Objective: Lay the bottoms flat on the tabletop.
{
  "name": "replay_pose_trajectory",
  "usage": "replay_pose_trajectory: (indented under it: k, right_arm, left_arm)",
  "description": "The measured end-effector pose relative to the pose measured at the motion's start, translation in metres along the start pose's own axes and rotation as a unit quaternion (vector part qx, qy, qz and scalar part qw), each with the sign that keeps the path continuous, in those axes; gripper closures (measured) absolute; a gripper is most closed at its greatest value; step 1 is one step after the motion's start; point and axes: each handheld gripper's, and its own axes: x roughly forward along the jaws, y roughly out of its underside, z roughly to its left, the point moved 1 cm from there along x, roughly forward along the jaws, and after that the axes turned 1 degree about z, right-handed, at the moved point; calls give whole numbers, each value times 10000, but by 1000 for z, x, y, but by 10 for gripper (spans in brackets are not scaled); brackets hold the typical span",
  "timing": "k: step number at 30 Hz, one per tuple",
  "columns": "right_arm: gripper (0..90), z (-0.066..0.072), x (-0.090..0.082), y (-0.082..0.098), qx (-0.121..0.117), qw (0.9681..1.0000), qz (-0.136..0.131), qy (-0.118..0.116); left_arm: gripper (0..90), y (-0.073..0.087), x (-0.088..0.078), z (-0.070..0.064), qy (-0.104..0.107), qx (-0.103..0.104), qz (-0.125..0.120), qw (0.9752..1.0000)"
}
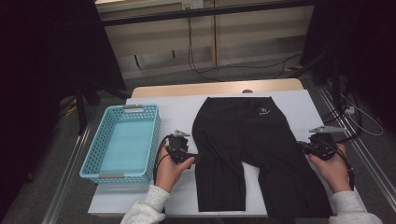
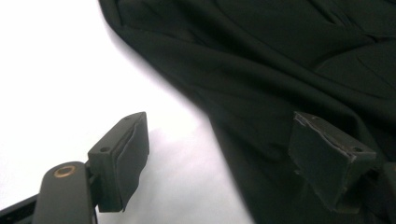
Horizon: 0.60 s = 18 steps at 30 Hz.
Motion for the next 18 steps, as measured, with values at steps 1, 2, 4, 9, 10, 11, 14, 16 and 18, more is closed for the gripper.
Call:
replay_pose_trajectory:
  k: [1, 2, 4, 9, 10, 11, 14, 16, 18]
  right_arm:
    - [900, -4, 0, 0, 62, 10000, -37, 54]
    - [900, -8, -1, 1, 136, 9998, -74, 102]
    - [890, -11, 0, 2, 186, 9998, -75, 68]
    - [605, -4, -3, 2, 69, 9996, -182, 219]
    - [578, -2, -5, 1, 42, 9995, -221, 218]
    - [562, 1, -7, 1, -66, 9996, -232, 175]
    - [484, 14, -11, -1, -189, 9994, -281, -17]
    - [468, 24, -14, -3, -304, 9989, -339, -125]
    - [449, 37, -17, -6, -389, 9980, -427, -253]
  left_arm:
    - [206, 1, -1, 0, -2, 8, 3, 10000]
    - [206, 3, -1, 0, -13, -1, -15, 10000]
    - [203, 5, -2, 1, -3, -6, 22, 10000]
    - [204, 12, -5, 1, 54, 3, 117, 9999]
    - [206, 12, -5, 1, 46, 0, 106, 9999]
    - [210, 13, -6, 0, 50, 3, 102, 9999]
    - [241, 16, -7, -1, 32, 55, 88, 9999]
    - [280, 18, -8, -4, -3, 123, 94, 9999]
    - [349, 19, -8, -7, 26, 148, 102, 9998]
